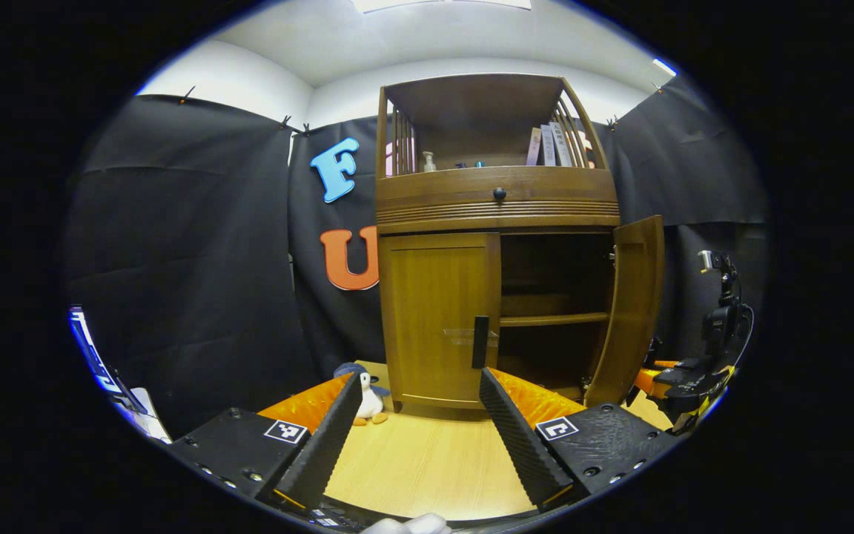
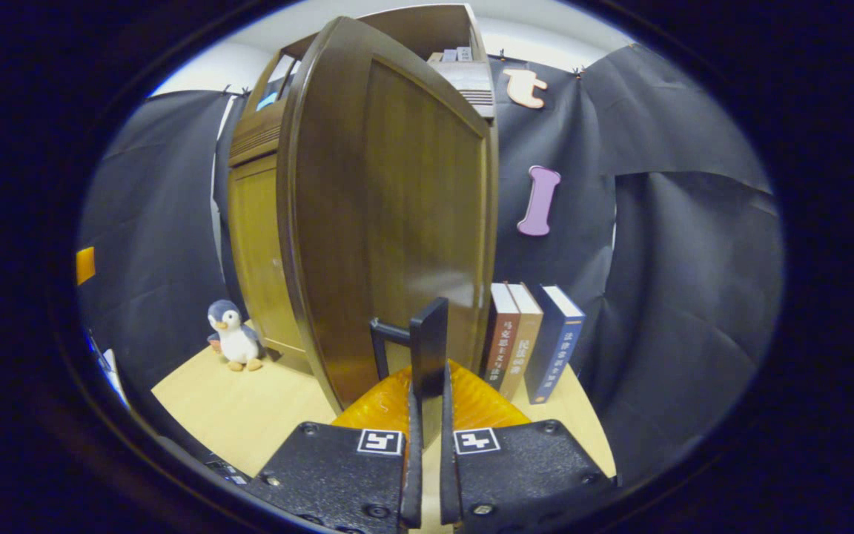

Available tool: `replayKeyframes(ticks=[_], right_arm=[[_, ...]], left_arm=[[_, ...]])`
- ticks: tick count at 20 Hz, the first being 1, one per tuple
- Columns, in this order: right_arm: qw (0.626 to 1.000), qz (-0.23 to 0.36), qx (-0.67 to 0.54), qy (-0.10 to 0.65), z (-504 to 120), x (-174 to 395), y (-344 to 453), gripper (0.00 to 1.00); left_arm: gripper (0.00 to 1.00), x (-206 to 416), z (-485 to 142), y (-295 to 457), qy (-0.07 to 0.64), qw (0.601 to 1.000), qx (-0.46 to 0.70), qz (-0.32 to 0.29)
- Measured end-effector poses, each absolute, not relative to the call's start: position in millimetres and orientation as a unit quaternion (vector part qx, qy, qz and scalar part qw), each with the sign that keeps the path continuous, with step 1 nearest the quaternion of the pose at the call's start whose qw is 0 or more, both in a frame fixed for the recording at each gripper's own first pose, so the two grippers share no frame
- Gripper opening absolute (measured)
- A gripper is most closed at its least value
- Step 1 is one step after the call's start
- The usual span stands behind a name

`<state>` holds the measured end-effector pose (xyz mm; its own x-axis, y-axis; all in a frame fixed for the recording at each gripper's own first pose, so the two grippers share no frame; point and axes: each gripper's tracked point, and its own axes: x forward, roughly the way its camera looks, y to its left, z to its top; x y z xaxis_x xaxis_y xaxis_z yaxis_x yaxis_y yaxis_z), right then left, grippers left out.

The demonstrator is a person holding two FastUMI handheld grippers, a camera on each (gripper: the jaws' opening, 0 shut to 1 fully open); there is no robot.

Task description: Open the right door of the double-door shoe cabinet with the right hand, and open the left door with the left hand.

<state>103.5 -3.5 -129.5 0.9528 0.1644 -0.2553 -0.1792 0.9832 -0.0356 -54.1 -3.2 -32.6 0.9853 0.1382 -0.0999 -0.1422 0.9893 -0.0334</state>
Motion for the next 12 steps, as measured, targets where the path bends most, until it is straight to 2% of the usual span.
replayKeyframes(ticks=[5,12], right_arm=[[0.992,0.052,-0.023,0.116,-125.5,107.3,-51.5,0.06],[0.990,0.075,-0.002,0.122,-122.2,114.2,-83.1,0.04]], left_arm=[[0.96,-48.0,-32.8,-19.1,0.046,0.998,-0.015,0.048],[0.96,-40.8,-31.8,-31.1,0.046,0.998,-0.015,0.034]])
